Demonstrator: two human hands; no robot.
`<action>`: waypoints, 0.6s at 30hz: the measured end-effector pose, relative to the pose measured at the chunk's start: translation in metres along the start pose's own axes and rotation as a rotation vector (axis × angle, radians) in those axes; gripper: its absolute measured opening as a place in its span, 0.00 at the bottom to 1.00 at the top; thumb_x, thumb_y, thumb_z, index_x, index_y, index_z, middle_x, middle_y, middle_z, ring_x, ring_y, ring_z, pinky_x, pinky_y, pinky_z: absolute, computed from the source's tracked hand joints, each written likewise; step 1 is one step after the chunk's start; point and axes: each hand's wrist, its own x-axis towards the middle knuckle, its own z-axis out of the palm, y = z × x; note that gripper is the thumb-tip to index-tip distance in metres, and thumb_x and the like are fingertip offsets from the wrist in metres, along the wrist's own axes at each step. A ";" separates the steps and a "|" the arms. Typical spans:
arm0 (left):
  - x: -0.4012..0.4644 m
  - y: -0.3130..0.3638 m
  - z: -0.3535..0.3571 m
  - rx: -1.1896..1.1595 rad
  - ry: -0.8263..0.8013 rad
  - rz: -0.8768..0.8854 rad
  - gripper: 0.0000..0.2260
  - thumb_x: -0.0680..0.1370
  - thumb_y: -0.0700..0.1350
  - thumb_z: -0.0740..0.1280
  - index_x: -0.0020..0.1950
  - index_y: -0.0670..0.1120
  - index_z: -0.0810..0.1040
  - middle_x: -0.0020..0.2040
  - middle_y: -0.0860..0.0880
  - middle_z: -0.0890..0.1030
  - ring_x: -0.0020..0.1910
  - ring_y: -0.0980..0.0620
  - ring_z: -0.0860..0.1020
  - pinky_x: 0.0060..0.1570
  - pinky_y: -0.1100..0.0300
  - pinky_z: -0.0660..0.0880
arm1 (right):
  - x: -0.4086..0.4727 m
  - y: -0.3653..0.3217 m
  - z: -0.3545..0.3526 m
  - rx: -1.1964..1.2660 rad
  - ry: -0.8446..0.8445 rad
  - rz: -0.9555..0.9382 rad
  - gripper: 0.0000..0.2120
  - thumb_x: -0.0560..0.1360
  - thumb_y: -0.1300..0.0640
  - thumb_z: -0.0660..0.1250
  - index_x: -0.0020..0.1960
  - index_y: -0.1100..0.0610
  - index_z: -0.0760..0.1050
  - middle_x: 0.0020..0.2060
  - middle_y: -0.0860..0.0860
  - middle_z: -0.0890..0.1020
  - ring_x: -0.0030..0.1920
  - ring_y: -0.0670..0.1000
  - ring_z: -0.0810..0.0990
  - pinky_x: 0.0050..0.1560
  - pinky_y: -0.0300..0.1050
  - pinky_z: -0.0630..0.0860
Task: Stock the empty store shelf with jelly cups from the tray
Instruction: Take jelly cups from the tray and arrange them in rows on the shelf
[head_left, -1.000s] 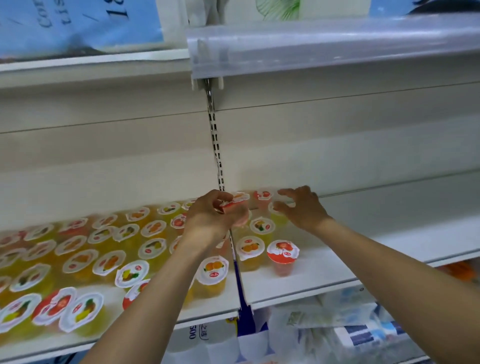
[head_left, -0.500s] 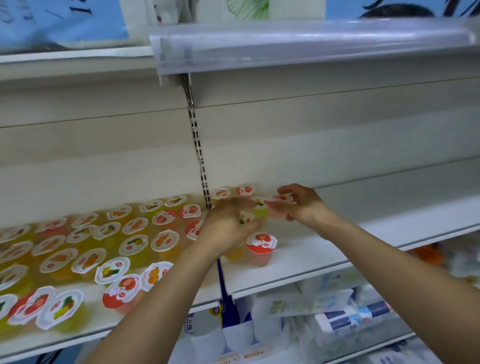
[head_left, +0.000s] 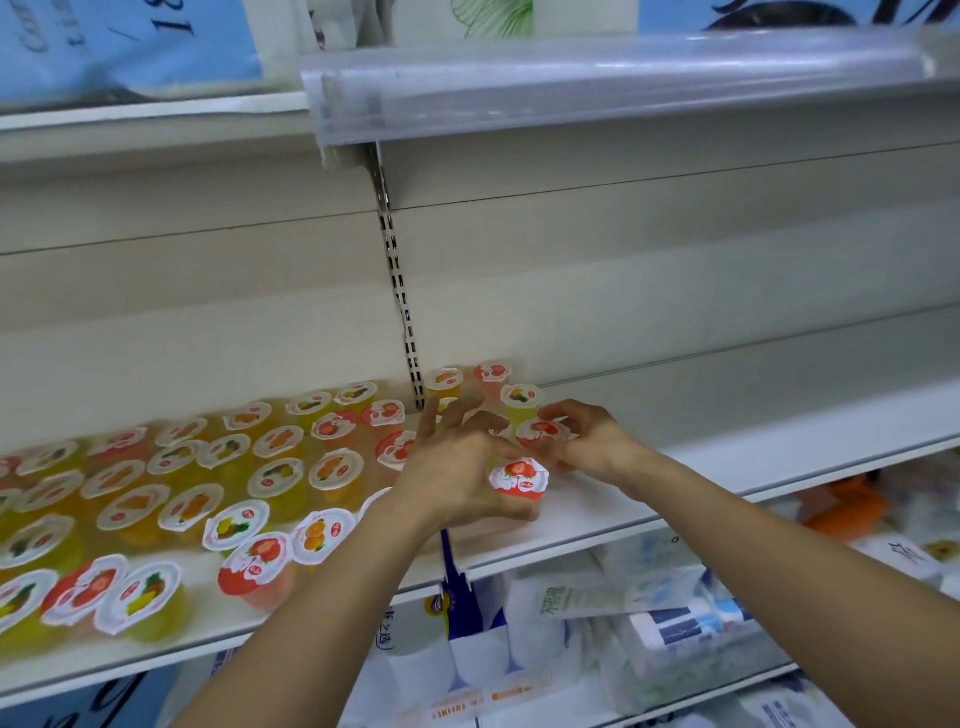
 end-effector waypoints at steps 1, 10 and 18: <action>-0.001 0.000 -0.002 0.005 0.003 0.000 0.24 0.65 0.69 0.70 0.60 0.66 0.77 0.71 0.60 0.67 0.75 0.55 0.50 0.74 0.44 0.37 | -0.001 -0.001 0.000 0.003 -0.013 -0.007 0.24 0.69 0.51 0.77 0.62 0.53 0.74 0.51 0.51 0.80 0.50 0.50 0.81 0.56 0.49 0.79; -0.008 0.009 -0.012 0.153 -0.059 -0.008 0.22 0.67 0.65 0.69 0.57 0.59 0.81 0.73 0.57 0.65 0.77 0.53 0.49 0.73 0.44 0.32 | -0.008 -0.006 0.003 -0.070 -0.033 -0.047 0.20 0.73 0.54 0.73 0.62 0.57 0.74 0.48 0.49 0.79 0.47 0.46 0.78 0.45 0.29 0.75; -0.023 0.014 -0.006 0.148 -0.038 -0.059 0.31 0.69 0.70 0.64 0.70 0.61 0.68 0.76 0.55 0.62 0.77 0.49 0.49 0.74 0.42 0.35 | -0.041 0.001 -0.014 -0.430 0.112 -0.244 0.27 0.76 0.45 0.66 0.72 0.51 0.66 0.66 0.50 0.73 0.62 0.50 0.74 0.59 0.42 0.70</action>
